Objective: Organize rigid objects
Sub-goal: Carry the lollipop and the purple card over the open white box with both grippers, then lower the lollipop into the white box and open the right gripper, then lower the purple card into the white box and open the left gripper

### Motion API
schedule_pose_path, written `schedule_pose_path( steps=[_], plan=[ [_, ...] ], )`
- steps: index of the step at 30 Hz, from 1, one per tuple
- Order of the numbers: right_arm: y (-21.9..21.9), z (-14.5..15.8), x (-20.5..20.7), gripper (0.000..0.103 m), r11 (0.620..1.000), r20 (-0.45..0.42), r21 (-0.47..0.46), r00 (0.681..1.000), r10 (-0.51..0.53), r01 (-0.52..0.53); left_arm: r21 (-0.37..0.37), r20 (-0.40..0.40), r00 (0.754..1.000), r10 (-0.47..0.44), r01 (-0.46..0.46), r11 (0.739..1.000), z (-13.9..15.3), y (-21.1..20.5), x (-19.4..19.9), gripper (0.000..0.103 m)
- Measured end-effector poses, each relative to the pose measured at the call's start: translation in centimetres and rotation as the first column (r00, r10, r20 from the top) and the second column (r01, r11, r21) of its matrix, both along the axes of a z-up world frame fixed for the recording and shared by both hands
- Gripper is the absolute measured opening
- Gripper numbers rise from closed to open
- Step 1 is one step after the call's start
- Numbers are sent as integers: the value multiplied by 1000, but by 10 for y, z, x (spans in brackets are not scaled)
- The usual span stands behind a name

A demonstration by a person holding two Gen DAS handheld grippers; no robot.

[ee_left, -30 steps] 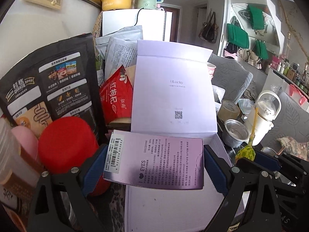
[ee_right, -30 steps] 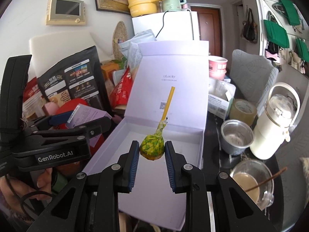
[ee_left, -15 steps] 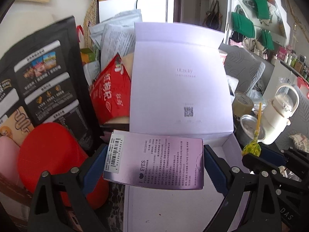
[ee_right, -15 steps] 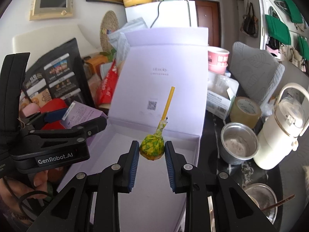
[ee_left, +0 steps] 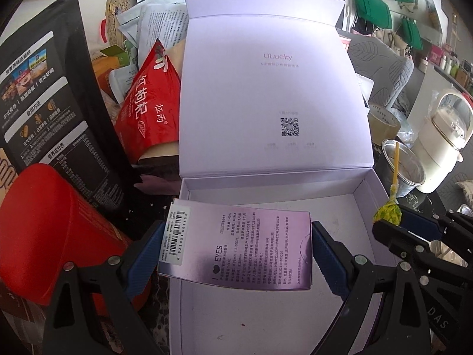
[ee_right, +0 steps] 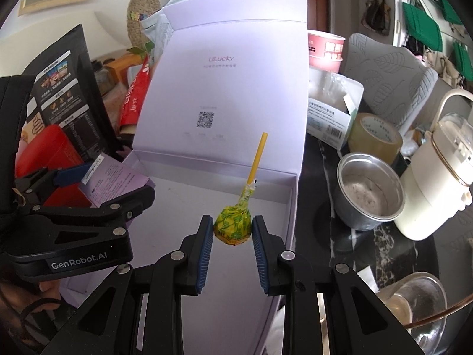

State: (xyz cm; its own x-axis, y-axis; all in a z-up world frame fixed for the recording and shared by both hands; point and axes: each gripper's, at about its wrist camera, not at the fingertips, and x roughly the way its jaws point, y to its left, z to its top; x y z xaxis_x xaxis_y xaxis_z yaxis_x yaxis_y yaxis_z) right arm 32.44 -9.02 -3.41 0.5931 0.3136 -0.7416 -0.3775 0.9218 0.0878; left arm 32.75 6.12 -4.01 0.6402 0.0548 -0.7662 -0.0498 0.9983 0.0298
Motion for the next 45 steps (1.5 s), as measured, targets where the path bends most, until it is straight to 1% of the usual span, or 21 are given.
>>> schedule_pose_path(
  steps=[6, 11, 14, 17, 20, 24, 30, 33, 37, 42, 45],
  plan=[
    [-3, -1, 1, 27, 1000, -5, -1, 1000, -9, 9, -2, -16, 1000, -6, 6, 1000, -2, -2, 2, 95],
    [-2, -1, 3, 27, 1000, -6, -2, 1000, -19, 19, -11, -65, 998, 1, -1, 1000, -8, -4, 8, 95],
    [-3, 1, 4, 27, 1000, -3, -8, 1000, -26, 26, -8, -67, 998, -3, 2, 1000, -8, -6, 8, 96],
    [-4, 2, 3, 33, 1000, -1, -5, 1000, -28, 28, -20, -71, 997, -13, 11, 1000, -7, -7, 7, 96],
    [-5, 5, 1, 33, 999, 3, -7, 999, -32, 32, -35, -83, 996, -18, 15, 999, -7, -6, 7, 96],
    [-7, 11, -4, 35, 999, 26, -9, 999, -37, 38, -33, -95, 995, -14, 10, 999, -7, -6, 6, 96],
    [-11, 19, -9, 36, 999, 44, -7, 998, -48, 49, -26, -80, 997, -4, 2, 1000, 1, -5, 1, 96],
    [-12, 23, -12, 36, 999, 50, 1, 998, -48, 48, -20, -69, 997, -24, 22, 1000, 7, -5, -3, 96],
    [-14, 32, -19, 36, 999, 65, 11, 997, -44, 43, -15, -46, 999, -1, 0, 1000, 18, -2, -12, 97],
    [-15, 46, -34, 36, 999, 95, 8, 995, -35, 35, -34, -14, 1000, -2, 1, 999, 32, -2, -33, 97],
    [-15, 54, -44, 36, 999, 106, 4, 994, -36, 36, -32, 11, 1000, -11, 12, 999, 42, -5, -48, 97]
  ],
)
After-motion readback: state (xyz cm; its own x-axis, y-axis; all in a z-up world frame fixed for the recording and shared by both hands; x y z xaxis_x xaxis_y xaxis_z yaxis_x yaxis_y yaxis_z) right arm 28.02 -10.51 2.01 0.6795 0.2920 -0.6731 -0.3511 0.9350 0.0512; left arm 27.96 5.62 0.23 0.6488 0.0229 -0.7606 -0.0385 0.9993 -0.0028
